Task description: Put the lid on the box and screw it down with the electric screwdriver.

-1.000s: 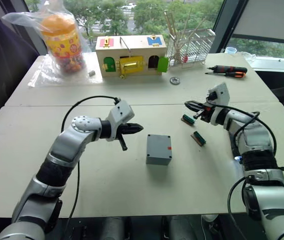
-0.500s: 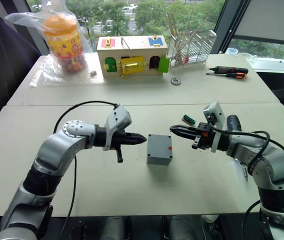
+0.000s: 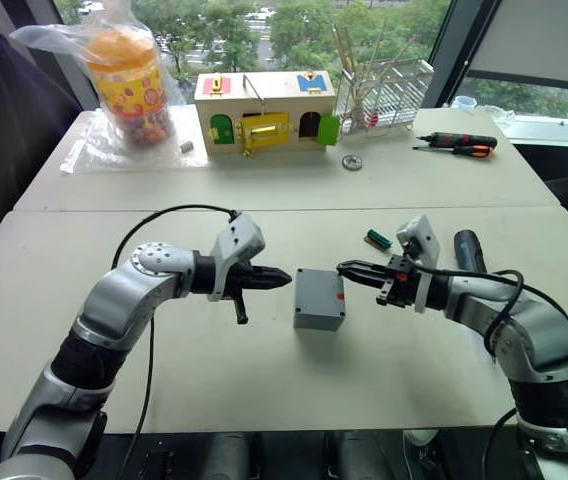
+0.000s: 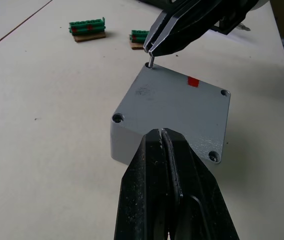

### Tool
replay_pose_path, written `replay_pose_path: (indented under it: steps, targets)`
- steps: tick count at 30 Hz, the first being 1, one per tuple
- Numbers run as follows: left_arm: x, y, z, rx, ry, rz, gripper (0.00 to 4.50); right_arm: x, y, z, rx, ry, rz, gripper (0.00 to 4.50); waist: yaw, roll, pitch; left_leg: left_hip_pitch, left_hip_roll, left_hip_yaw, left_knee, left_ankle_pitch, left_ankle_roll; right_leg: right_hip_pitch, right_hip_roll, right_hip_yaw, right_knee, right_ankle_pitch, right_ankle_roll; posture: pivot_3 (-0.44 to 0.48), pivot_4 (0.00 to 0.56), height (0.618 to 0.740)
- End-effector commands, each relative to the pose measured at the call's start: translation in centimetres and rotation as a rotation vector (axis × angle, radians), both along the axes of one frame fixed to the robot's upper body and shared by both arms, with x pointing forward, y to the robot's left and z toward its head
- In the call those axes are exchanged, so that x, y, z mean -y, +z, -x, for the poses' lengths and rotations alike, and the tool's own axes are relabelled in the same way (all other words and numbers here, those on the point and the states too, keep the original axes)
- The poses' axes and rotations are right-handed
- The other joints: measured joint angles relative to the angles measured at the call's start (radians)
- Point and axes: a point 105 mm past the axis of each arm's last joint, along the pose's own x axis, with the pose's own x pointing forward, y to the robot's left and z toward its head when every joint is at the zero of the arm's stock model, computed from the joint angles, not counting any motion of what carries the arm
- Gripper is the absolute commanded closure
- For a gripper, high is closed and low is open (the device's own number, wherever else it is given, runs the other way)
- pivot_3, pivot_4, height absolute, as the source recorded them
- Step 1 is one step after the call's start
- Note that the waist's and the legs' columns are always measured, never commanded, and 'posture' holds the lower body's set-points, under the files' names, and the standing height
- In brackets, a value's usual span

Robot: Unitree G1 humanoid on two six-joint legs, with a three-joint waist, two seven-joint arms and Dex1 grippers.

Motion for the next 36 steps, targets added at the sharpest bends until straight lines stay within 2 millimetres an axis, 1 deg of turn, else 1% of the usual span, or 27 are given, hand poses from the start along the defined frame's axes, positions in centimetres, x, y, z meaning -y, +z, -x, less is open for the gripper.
replay_pose_path:
  steps: [1, 8, 14, 17, 18, 20, 23, 25, 28, 30, 32, 35, 36]
  targets:
    - [0.2, 0.9, 0.0, 0.045, -0.011, 0.008, 4.5, 0.1, 0.6, 0.0, 0.039, 0.01, 0.019, 4.42, 0.0, 0.0, 0.0, 0.0, 0.0, 0.0, 0.0, 0.0, 0.0, 0.0, 0.0, 0.0, 0.0, 0.0, 0.0, 0.0, 0.15, 0.711]
    - [0.3, 0.9, 0.0, 0.044, -0.011, 0.01, 4.5, 0.5, 0.2, -0.4, 0.035, 0.004, 0.043, 4.42, 0.0, 0.0, 0.0, 0.0, 0.0, 0.0, 0.0, 0.0, 0.0, 0.0, 0.0, 0.0, 0.0, 0.0, 0.0, 0.0, 0.15, 0.711]
    - [0.4, 0.9, 0.0, 0.046, -0.01, 0.013, 4.5, 0.1, -0.1, -0.4, 0.026, 0.019, 0.039, 4.42, 0.0, 0.0, 0.0, 0.0, 0.0, 0.0, 0.0, 0.0, 0.0, 0.0, 0.0, 0.0, 0.0, 0.0, 0.0, 0.0, 0.15, 0.711]
    - [0.5, 1.0, 0.0, 0.048, -0.011, 0.015, 4.5, 0.0, 0.3, -0.6, 0.035, 0.021, 0.034, 3.62, 0.0, 0.0, 0.0, 0.0, 0.0, 0.0, 0.0, 0.0, 0.0, 0.0, 0.0, 0.0, 0.0, 0.0, 0.0, 0.0, 0.15, 0.711]
    - [0.5, 1.0, 0.0, 0.048, -0.011, 0.016, 4.5, 0.0, 0.4, -0.6, 0.037, 0.022, 0.033, 3.2, 0.0, 0.0, 0.0, 0.0, 0.0, 0.0, 0.0, 0.0, 0.0, 0.0, 0.0, 0.0, 0.0, 0.0, 0.0, 0.0, 0.15, 0.711]
    - [0.5, 1.0, 0.0, 0.047, -0.011, 0.018, 4.5, 0.1, 0.7, -0.6, 0.042, 0.022, 0.033, 2.07, 0.0, 0.0, 0.0, 0.0, 0.0, 0.0, 0.0, 0.0, 0.0, 0.0, 0.0, 0.0, 0.0, 0.0, 0.0, 0.0, 0.15, 0.711]
    - [0.7, 1.1, 0.1, 0.047, -0.016, 0.026, 4.5, 0.8, 1.6, -0.8, 0.066, 0.006, 0.053, 0.69, 0.001, 0.0, 0.0, 0.0, 0.0, 0.0, 0.0, 0.0, 0.0, 0.0, 0.0, 0.0, 0.0, 0.0, 0.0, 0.0, 0.15, 0.711]
    - [0.8, 1.1, 0.2, 0.047, -0.022, 0.031, 4.5, 1.8, 2.6, -1.1, 0.102, -0.031, 0.086, 0.01, 0.001, 0.0, 0.0, 0.0, 0.0, 0.0, 0.0, 0.0, 0.0, 0.0, 0.0, 0.0, 0.0, 0.0, 0.0, 0.0, 0.15, 0.711]
    - [1.1, 1.7, 0.2, 0.066, -0.045, 0.043, 4.5, 4.8, 4.7, -1.2, 0.088, -0.099, 0.18, 0.01, 0.002, 0.0, 0.0, 0.0, 0.0, 0.0, 0.0, 0.0, 0.0, 0.0, 0.0, 0.0, 0.0, 0.0, 0.0, 0.0, 0.15, 0.711]
    - [1.6, 2.0, 0.5, 0.081, -0.077, 0.047, 4.5, 7.3, 5.5, -1.5, 0.037, -0.172, 0.24, 0.01, 0.001, 0.0, 0.0, 0.0, 0.0, 0.0, 0.0, 0.0, 0.0, 0.0, 0.0, 0.0, -0.001, 0.0, 0.0, 0.0, 0.15, 0.711]
    - [2.3, 2.3, 1.0, 0.098, -0.121, 0.053, 4.5, 9.8, 6.1, -1.5, -0.041, -0.243, 0.287, 0.01, 0.001, 0.0, 0.0, 0.0, 0.0, 0.0, 0.0, 0.0, 0.0, 0.0, 0.0, 0.0, -0.001, 0.0, 0.0, 0.0, 0.15, 0.711]
    - [3.4, 2.8, 1.5, 0.141, -0.169, 0.071, 4.5, 14.1, 6.3, -2.1, -0.127, -0.433, 0.398, 0.01, 0.0, 0.0, 0.0, 0.0, 0.0, 0.0, 0.0, 0.0, 0.0, 0.0, -0.001, 0.0, -0.002, 0.0, 0.0, 0.0, 0.15, 0.711]
    - [3.8, 3.0, 1.6, 0.153, -0.18, 0.075, 4.5, 15.1, 6.4, -2.1, -0.148, -0.468, 0.417, 0.01, -0.001, 0.0, 0.0, 0.0, 0.0, 0.0, 0.0, 0.0, 0.0, 0.0, -0.001, 0.0, -0.002, 0.0, 0.0, 0.0, 0.15, 0.711]
